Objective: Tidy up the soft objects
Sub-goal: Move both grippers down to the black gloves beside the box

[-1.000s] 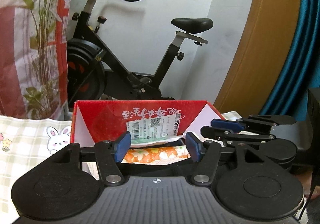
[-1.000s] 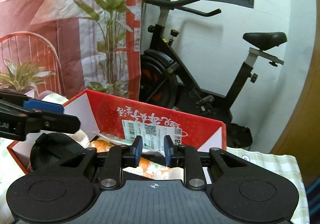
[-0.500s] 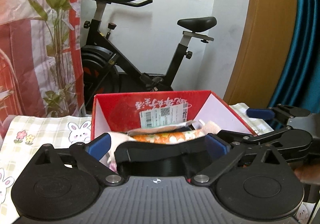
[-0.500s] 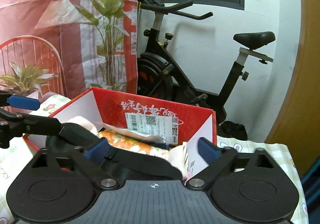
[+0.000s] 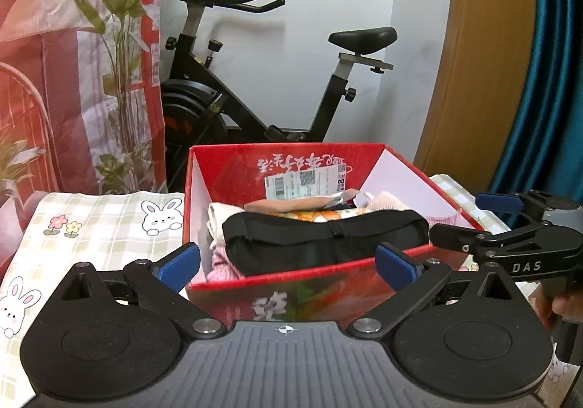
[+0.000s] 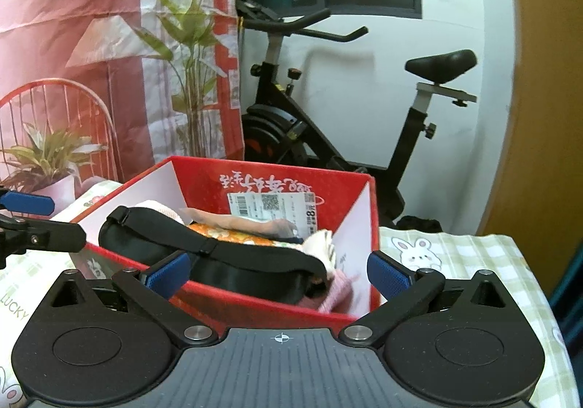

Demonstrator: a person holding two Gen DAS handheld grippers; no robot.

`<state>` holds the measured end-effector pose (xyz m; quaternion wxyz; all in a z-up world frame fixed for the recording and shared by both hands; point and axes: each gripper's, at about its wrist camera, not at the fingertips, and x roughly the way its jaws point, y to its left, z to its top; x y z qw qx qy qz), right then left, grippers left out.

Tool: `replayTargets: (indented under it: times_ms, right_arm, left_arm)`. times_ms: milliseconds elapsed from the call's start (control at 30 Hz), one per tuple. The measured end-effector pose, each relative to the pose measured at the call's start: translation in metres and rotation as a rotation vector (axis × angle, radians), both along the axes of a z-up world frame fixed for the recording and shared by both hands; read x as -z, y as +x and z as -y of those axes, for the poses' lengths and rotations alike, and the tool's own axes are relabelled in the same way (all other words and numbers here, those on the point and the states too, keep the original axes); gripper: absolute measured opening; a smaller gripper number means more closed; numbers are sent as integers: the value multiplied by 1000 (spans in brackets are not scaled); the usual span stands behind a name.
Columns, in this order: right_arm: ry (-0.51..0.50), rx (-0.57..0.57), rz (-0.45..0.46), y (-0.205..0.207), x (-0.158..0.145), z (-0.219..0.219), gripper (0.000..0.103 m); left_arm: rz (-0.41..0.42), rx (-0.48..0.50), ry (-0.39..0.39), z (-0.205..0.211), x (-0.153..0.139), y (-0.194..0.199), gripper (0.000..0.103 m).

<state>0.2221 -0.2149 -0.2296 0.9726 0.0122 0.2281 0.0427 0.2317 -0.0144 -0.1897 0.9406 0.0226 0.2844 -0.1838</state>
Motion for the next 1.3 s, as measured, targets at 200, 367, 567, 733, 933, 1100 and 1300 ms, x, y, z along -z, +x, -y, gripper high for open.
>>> replayTargets:
  times_ms: [200,367,567,733,933,1100,1300]
  right_arm:
    - [10,15,20,-21,15,9,103]
    - [21,21,-2,-32,32,13,103]
    - [23,19,-56,-40,58,12,103]
    - [25,7,-100,-42,79,7,103]
    - [38,11,-137,-37,95,2,102]
    - [66,22,-154,-30,104,4,97]
    - [120,44,-155,-18,107,3,97]
  left_arm:
    - [-15,-22,-11,-2,11,-11,103]
    - [-37,-31,-16,-5,26,-20,103]
    - [-86,-36,-19,-6,46,-25,103]
    - [-130,-25,-22,-4,64,-28,103]
    - [-178,-11,-51,-1,82,-22,96]
    - [-212,10,-92,5,94,-11,77]
    - [-250,4,-175,11,107,5,68]
